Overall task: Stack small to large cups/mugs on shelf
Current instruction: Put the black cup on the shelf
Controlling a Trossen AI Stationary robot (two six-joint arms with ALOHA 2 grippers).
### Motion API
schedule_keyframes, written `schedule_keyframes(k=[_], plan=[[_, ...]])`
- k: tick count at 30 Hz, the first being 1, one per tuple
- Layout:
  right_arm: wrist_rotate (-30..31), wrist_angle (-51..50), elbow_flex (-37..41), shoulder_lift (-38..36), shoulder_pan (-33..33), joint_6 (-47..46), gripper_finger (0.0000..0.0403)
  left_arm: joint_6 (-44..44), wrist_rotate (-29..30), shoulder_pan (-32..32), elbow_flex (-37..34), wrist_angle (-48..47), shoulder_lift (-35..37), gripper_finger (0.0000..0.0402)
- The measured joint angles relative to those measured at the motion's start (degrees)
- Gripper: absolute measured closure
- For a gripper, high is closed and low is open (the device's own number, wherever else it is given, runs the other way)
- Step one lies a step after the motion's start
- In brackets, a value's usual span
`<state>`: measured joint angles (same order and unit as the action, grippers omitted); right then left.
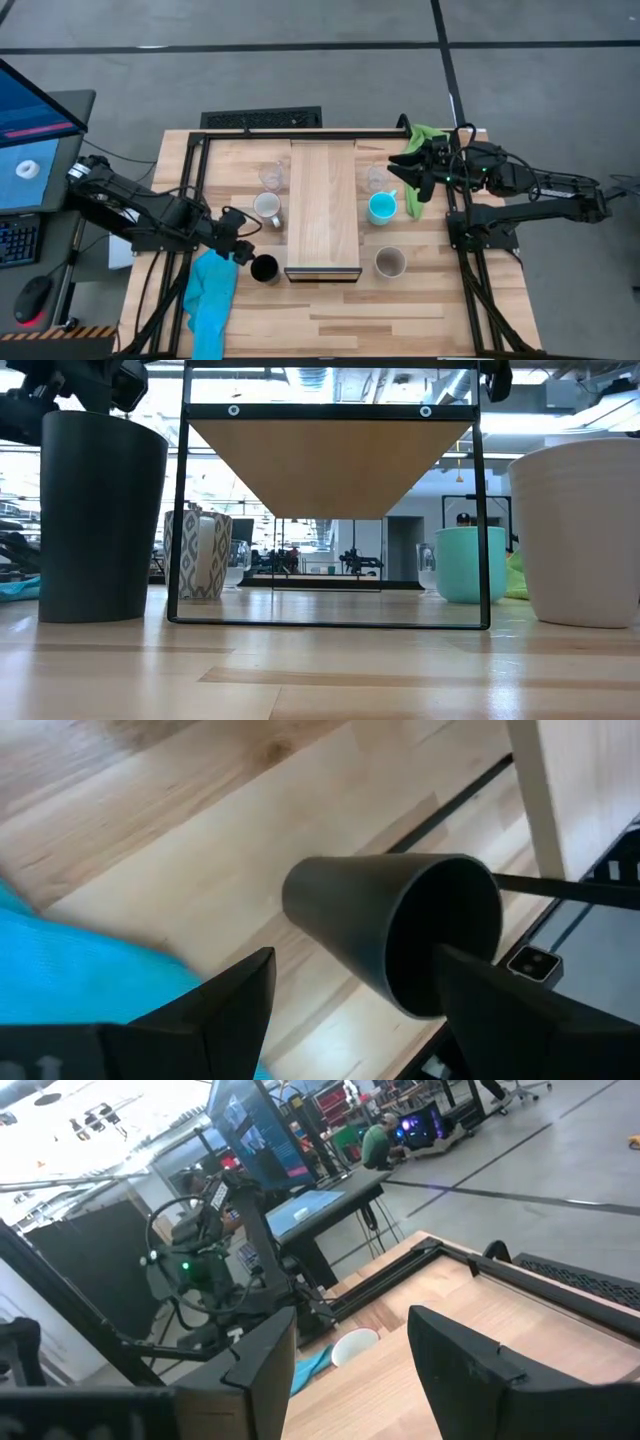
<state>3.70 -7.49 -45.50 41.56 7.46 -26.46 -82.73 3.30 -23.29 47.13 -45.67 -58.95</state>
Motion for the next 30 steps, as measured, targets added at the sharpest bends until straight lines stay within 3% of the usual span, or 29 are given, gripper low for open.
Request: schedule_keyframes(k=[11, 18, 23, 30], plan=[[-0.87, -0.26, 0.00, 0.01, 0.01, -0.01, 0.0187, 2.96, -5.04, 0.00, -0.37, 0.67, -8.11, 0.0141], [-0.88, -0.26, 0.00, 0.00, 0.00, 0.00, 0.0187, 2.92, -5.86, 0.00, -0.37, 0.65, -9.27, 0.0155], [-0.90, -0.26, 0.00, 0.00, 0.00, 0.00, 0.0187, 1.92, -5.98, 0.02, -0.37, 0.63, -9.25, 0.0228], [-0.90, -0.26, 0.00, 0.04, 0.01, -0.02, 0.0187, 0.00, -5.91, 0.02, -0.39, 0.50, -9.25, 0.0373]])
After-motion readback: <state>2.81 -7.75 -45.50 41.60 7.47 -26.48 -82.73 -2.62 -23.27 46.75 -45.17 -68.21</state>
